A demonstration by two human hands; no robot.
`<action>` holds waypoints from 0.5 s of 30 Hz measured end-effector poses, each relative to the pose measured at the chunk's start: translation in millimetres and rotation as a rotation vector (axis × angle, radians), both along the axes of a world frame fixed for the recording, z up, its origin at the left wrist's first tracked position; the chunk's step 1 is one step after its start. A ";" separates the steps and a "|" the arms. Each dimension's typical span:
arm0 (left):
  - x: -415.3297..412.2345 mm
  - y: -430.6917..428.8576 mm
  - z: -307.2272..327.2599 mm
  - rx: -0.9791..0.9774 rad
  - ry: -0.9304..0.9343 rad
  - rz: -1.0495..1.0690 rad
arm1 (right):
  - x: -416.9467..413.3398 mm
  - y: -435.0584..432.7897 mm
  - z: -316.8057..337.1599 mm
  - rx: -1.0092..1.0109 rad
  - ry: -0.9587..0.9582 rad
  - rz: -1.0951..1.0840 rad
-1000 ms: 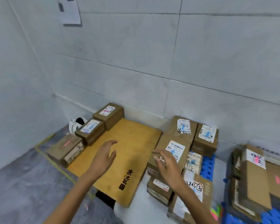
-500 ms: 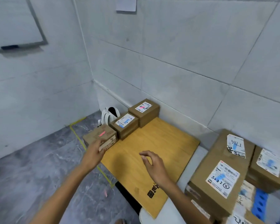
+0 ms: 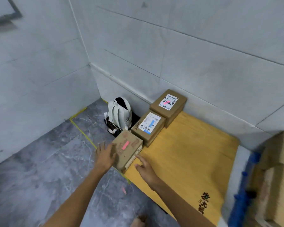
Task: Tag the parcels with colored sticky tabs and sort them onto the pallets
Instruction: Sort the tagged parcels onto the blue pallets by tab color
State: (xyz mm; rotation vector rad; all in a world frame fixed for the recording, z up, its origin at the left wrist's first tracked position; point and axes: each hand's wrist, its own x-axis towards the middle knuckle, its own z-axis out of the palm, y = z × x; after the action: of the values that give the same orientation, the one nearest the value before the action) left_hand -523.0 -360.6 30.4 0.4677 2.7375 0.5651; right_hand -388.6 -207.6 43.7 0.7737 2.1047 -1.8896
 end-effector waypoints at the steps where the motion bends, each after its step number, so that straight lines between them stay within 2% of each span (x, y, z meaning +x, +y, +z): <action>1: -3.6 -0.3 -3.9 0.016 -0.023 -0.014 | -8.7 -5.8 -4.3 -0.031 -0.007 -0.003; 5: -9.8 -2.0 -13.9 0.284 -0.073 -0.052 | -40.5 -23.8 -22.5 -0.209 -0.001 -0.141; 9: -0.9 -3.2 -16.7 0.386 -0.044 0.000 | -39.6 -29.5 -23.7 -0.267 0.026 -0.258; 12: 18.4 5.5 -1.1 0.503 0.006 0.015 | -15.9 -20.7 -13.0 -0.213 0.065 -0.243; 15: 45.5 24.6 37.2 0.638 0.047 0.049 | 15.3 -2.6 16.1 -0.031 0.209 -0.210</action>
State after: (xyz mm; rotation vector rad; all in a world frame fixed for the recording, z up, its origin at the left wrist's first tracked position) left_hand -477.6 -336.0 67.7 0.5547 2.5658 1.4654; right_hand -373.3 -210.1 59.8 0.8534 2.1823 -2.1930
